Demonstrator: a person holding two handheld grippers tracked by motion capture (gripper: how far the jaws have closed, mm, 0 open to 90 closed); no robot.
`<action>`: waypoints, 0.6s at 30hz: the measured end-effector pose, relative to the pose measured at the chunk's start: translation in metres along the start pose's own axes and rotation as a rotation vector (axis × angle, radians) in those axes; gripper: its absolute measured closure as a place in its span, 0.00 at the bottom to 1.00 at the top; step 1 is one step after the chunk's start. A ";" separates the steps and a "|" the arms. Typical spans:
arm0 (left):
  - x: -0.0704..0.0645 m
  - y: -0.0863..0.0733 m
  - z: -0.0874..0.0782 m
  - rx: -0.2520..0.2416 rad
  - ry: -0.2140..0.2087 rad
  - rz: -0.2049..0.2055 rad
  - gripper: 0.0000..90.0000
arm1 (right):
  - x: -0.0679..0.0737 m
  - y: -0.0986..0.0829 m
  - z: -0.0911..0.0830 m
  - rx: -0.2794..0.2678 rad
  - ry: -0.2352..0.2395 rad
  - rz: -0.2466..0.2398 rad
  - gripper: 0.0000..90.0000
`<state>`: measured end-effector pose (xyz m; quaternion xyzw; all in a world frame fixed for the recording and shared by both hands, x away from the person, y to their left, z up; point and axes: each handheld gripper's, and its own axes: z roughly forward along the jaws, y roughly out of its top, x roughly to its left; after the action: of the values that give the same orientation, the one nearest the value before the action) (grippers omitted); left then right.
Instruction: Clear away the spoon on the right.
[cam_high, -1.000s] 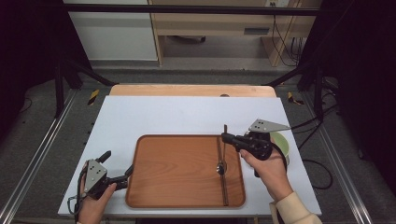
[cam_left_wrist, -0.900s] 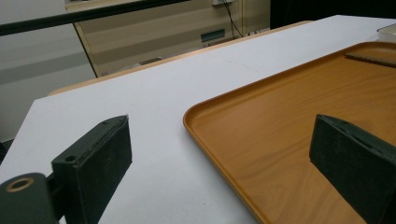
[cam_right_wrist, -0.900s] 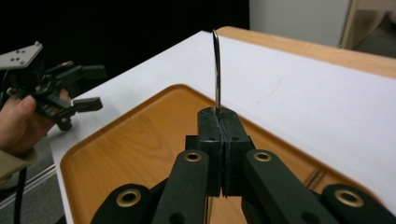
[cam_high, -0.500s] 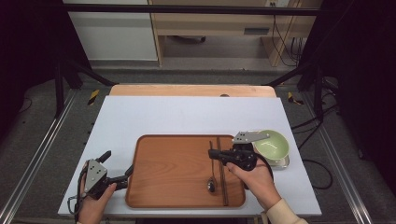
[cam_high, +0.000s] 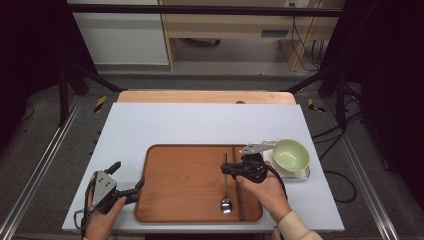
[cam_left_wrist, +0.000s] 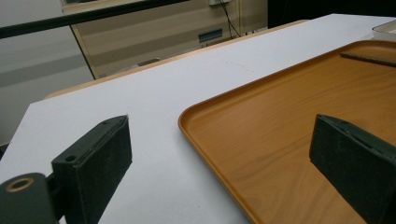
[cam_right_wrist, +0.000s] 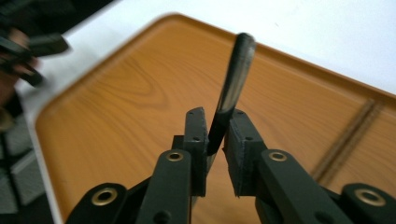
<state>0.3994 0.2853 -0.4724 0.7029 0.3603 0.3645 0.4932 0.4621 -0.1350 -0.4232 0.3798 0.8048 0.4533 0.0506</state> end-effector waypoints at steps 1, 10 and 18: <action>0.000 0.000 0.000 -0.002 0.001 0.000 0.06 | -0.001 0.000 0.002 0.013 -0.016 -0.012 0.87; 0.000 0.001 -0.001 -0.009 0.004 0.000 0.06 | -0.006 -0.001 0.020 0.083 -0.095 -0.002 0.80; 0.000 0.001 0.000 -0.003 0.001 0.003 0.06 | -0.011 -0.005 0.027 0.139 -0.167 0.025 0.64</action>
<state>0.3988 0.2850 -0.4718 0.7025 0.3588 0.3662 0.4936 0.4783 -0.1252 -0.4455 0.4288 0.8225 0.3637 0.0854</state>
